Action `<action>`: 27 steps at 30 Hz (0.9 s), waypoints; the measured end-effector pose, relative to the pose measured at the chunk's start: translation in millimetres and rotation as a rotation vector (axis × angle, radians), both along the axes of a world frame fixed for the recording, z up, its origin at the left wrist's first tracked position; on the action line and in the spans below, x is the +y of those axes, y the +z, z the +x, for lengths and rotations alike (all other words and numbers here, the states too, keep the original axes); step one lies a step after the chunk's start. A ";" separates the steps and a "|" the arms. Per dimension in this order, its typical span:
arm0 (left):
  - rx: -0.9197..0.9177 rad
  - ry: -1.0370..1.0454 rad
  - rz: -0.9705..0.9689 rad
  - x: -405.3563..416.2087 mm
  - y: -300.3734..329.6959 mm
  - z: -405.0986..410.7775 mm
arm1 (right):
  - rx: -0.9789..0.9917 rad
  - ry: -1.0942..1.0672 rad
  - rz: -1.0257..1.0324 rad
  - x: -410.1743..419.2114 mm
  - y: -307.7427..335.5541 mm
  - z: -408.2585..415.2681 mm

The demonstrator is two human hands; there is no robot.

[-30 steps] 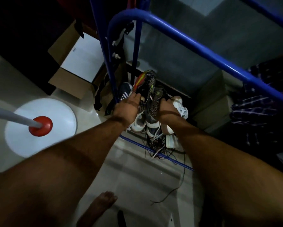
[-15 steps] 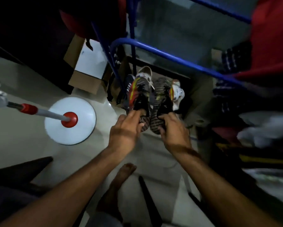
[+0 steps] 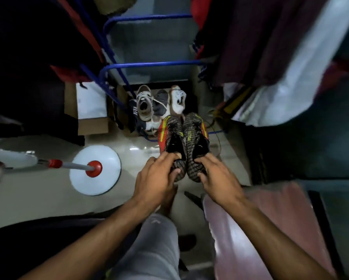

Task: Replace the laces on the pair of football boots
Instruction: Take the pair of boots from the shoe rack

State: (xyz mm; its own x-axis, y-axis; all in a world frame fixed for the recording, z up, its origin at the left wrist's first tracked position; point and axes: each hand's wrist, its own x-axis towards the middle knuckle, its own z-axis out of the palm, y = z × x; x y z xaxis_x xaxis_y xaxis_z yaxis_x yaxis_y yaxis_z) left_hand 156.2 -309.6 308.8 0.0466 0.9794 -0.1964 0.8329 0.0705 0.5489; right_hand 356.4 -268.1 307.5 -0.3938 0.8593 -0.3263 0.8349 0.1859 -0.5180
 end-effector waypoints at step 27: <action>0.325 -1.355 -0.179 -195.2 -58.3 315.2 | -0.052 -1.081 -0.244 -402.4 -49.8 205.1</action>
